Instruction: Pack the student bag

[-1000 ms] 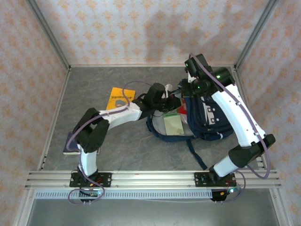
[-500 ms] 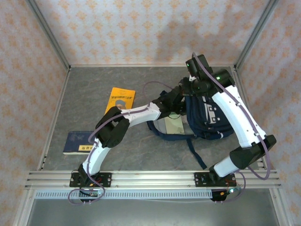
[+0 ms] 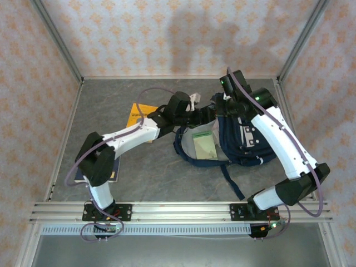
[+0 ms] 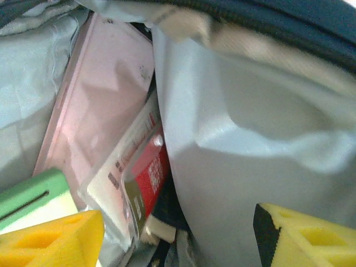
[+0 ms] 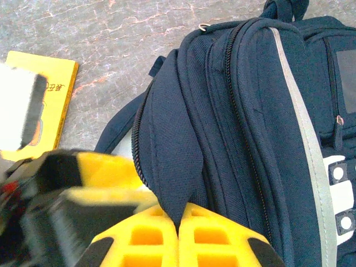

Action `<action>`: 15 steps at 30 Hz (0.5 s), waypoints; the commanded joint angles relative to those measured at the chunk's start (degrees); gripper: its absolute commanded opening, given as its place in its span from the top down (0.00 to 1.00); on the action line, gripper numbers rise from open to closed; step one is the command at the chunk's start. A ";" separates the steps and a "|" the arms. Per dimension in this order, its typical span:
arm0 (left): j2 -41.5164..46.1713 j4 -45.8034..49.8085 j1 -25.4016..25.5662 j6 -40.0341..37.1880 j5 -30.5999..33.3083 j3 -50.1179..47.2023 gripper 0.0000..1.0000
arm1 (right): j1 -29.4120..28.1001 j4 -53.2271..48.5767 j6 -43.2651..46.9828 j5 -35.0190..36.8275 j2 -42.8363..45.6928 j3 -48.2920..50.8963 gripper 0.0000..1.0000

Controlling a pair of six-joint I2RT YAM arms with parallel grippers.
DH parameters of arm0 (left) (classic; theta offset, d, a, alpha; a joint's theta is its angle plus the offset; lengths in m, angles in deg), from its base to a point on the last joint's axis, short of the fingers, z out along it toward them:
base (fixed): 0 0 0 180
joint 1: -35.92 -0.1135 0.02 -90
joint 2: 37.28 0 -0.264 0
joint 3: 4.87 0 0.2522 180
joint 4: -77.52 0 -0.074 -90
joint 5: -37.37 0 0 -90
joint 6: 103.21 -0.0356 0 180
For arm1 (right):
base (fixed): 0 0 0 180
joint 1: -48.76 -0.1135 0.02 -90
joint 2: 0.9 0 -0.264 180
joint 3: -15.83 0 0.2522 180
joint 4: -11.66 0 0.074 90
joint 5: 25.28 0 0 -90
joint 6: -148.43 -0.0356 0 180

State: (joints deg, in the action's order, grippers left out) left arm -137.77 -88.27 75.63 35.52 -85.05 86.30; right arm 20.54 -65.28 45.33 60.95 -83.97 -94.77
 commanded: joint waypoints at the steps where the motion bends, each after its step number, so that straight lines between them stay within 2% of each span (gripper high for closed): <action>1: 4.68 5.05 -2.98 -4.10 -0.48 -4.54 0.30 | 0.28 4.00 -0.72 5.52 1.68 1.08 1.00; 3: 7.45 9.31 -5.89 -6.19 1.59 -6.10 0.33 | 0.28 4.69 -0.94 4.68 1.29 2.09 1.00; 6: 10.22 17.52 -11.97 -8.63 7.86 -7.16 0.41 | 0.28 6.83 -0.80 -1.35 0.05 4.56 1.00; 8: 10.51 22.38 -16.76 -8.57 11.83 -7.27 0.42 | 0.19 6.84 -1.81 -3.52 -1.74 6.19 1.00; 12: 8.83 24.23 -24.27 -8.22 13.24 -7.64 0.43 | -0.74 3.59 -1.69 -4.40 -6.13 6.14 0.99; 15: 5.66 26.39 -26.99 -10.42 15.86 -5.07 0.43 | -2.14 3.15 -1.35 -3.99 -7.22 5.72 0.83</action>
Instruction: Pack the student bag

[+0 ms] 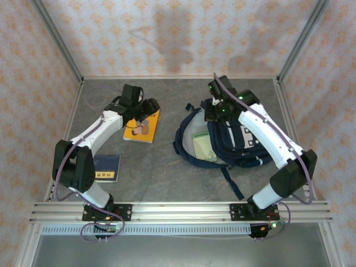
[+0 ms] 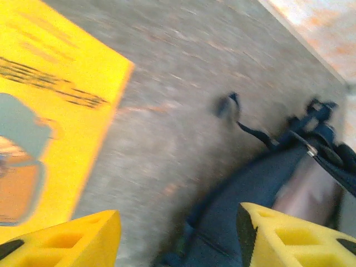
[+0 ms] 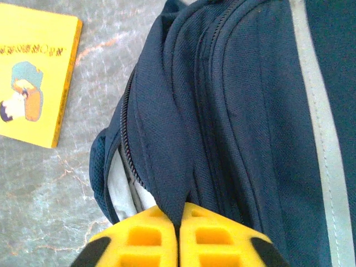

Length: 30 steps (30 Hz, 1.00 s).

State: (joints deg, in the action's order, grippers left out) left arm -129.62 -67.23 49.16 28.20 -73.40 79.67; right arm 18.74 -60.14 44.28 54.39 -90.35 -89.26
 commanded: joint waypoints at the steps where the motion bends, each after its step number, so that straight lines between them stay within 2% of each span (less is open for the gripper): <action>1: -4.06 6.92 -1.08 -4.08 5.56 3.21 0.43 | -0.88 -2.03 -0.24 2.80 -1.02 -0.18 0.75; 3: -7.93 9.50 -1.85 -6.36 7.76 6.68 0.43 | -1.98 -2.70 0.00 3.91 -1.25 -1.44 0.61; 6: -12.77 12.21 -2.76 -8.40 9.74 11.16 0.43 | -3.47 -4.75 0.90 5.94 -1.50 -3.67 0.53; 11: -21.15 16.96 -2.69 -10.38 10.96 17.78 0.45 | -4.77 -7.25 1.05 11.05 -0.26 -5.04 0.50; 15: -23.86 17.10 -2.09 -9.30 10.73 17.35 0.44 | -5.04 -7.04 1.39 11.23 1.46 -3.72 0.50; 21: -24.43 16.32 0.58 -7.92 9.81 10.77 0.43 | -5.18 -4.49 0.99 8.62 3.30 -0.27 0.50; 24: -22.83 14.39 1.39 -5.50 8.01 4.88 0.44 | -5.39 -1.75 0.65 4.15 3.15 1.32 0.52; 30: -12.40 7.88 4.61 3.12 3.10 -9.89 0.47 | -8.19 3.44 -0.47 -2.95 -0.43 3.13 0.55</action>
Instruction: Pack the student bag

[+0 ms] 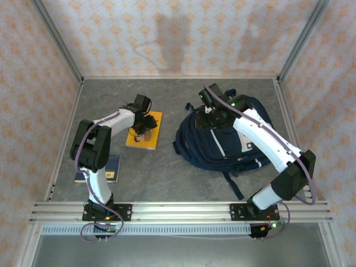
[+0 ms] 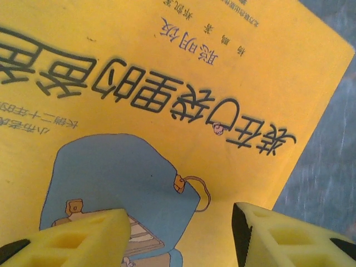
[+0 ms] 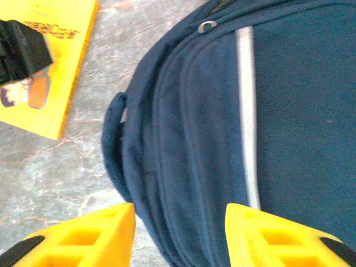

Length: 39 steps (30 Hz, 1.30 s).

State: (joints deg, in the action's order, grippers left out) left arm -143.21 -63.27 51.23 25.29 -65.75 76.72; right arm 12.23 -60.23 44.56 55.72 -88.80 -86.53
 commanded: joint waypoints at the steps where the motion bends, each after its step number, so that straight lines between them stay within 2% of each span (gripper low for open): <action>1: 3.67 3.40 3.84 7.45 -4.94 -9.16 0.47 | -2.47 3.78 -0.65 -5.56 -3.33 0.15 0.55; 7: 19.53 -1.72 11.54 16.57 -11.17 -21.13 0.45 | -7.54 6.61 -2.45 -11.12 -10.98 -0.50 0.57; 11: 33.13 7.44 11.31 14.11 -4.67 -21.75 0.42 | -9.25 6.24 -4.31 -9.86 -15.51 -1.62 0.60; 14: 38.76 12.58 7.56 10.76 -1.34 -21.92 0.41 | -9.47 5.46 -8.14 -10.39 -18.23 -1.66 0.65; 17: 37.89 13.09 1.81 8.55 -1.65 -23.54 0.42 | -11.58 5.83 -8.90 -11.02 -20.43 -1.57 0.66; 20: 33.83 8.60 -1.11 6.98 -2.94 -24.68 0.43 | -13.93 7.32 -10.54 -8.68 -21.94 -1.33 0.64; 26: 24.28 6.35 -1.52 3.28 -0.05 -20.26 0.43 | -14.55 8.71 -15.13 -5.58 -25.97 -2.47 0.53; 30: 20.02 5.35 -1.54 2.03 -0.32 -19.05 0.42 | -14.65 10.79 -16.85 -7.63 -29.25 -3.39 0.51; 39: 19.35 5.22 -1.58 1.55 -2.35 -21.87 0.46 | -14.67 13.28 -18.28 -10.17 -35.27 -6.45 0.51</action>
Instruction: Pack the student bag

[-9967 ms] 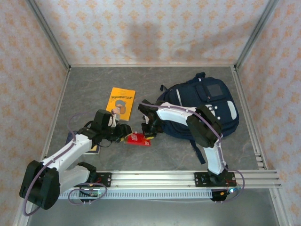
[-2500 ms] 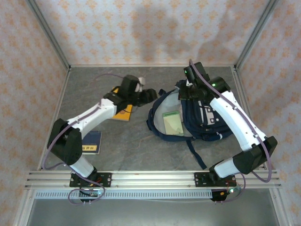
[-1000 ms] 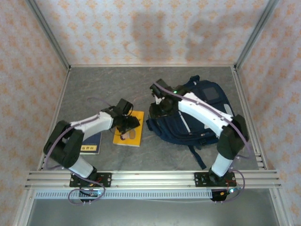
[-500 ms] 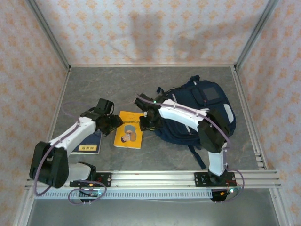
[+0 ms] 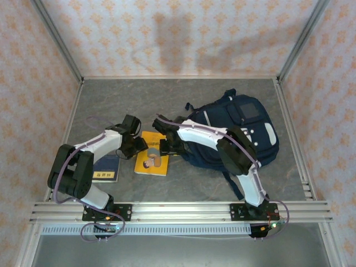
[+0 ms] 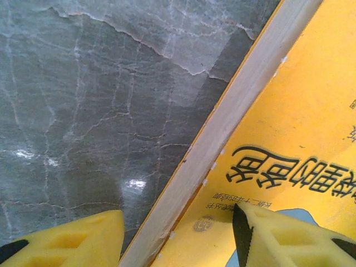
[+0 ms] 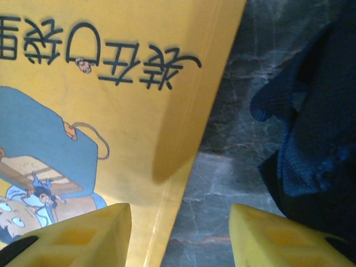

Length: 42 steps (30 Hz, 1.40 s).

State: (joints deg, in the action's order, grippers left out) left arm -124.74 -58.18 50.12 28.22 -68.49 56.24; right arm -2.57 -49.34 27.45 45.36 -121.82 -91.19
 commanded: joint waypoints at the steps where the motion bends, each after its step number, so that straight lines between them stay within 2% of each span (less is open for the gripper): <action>1: 1.04 0.06 -0.40 -1.01 -0.38 -2.00 0.47 | 0.09 2.54 -1.43 0.20 -2.80 -2.01 0.51; 8: 4.83 -1.43 -0.24 3.17 -4.87 -7.48 0.52 | 0.20 3.69 -1.48 -1.40 -5.94 -3.71 0.50; 11: 7.74 -1.80 -0.14 5.15 -7.35 -9.61 0.55 | 0.45 4.70 -1.05 -3.78 -6.82 -4.72 0.50; 17: 13.71 -1.02 -0.10 6.31 -8.37 -11.91 0.60 | 2.36 10.42 -1.20 -10.00 -5.64 -3.57 0.49; 21: 11.23 -0.56 -0.23 3.95 -6.55 -12.38 0.60 | 4.08 9.64 0.10 -8.27 -4.93 -2.58 0.49; 27: 6.30 -2.12 -0.62 2.45 -5.50 -12.07 0.62 | 4.82 8.96 2.99 -10.38 -6.37 -0.77 0.49; 37: 3.62 -1.54 -0.58 0.94 -5.33 -10.62 0.67 | 2.75 14.22 4.73 -20.60 -6.39 1.42 0.49; 42: 3.52 -0.92 -0.59 0.24 -5.59 -10.19 0.71 | 2.94 16.74 5.11 -25.02 -2.81 2.82 0.51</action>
State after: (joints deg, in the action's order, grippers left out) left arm -117.82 -59.05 49.64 29.64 -76.42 47.43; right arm 2.94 -37.39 31.58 29.98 -125.27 -90.66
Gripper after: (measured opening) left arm 0.293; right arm 0.494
